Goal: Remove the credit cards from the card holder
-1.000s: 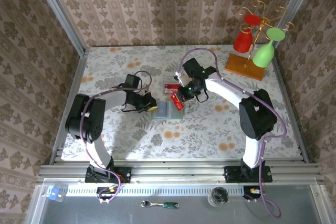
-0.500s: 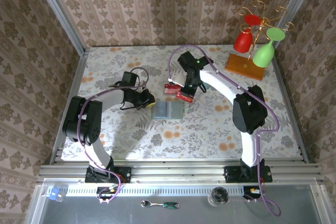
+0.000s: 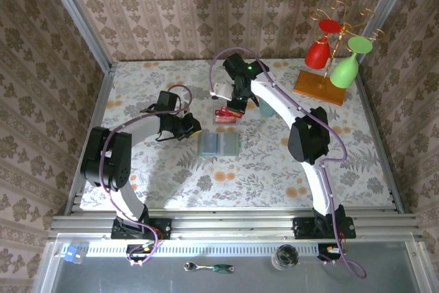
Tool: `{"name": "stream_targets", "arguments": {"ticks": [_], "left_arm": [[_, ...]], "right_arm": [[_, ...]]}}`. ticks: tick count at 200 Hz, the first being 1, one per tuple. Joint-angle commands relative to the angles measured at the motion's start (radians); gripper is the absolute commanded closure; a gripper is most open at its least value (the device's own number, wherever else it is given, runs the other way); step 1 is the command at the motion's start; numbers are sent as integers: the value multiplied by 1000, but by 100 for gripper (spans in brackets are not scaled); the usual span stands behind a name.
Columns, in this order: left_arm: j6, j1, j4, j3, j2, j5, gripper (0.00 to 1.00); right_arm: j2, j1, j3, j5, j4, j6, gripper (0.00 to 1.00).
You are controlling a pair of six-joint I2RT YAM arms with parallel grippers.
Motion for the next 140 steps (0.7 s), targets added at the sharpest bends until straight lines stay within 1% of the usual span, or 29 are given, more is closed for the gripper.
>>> {"name": "stream_targets", "arguments": {"ticks": [1,59,140], "left_arm": [[-15,12,-19,29,-1,-4,87],[-14,22,-17,28,6,3,87],[-14,33,-6,13,13,13,87]], "right_arm": [[40,8,75,0,-64,-24,100],[102,8,143,1,-21,-29,100],[155,8,149,13,12,-46,100]]}}
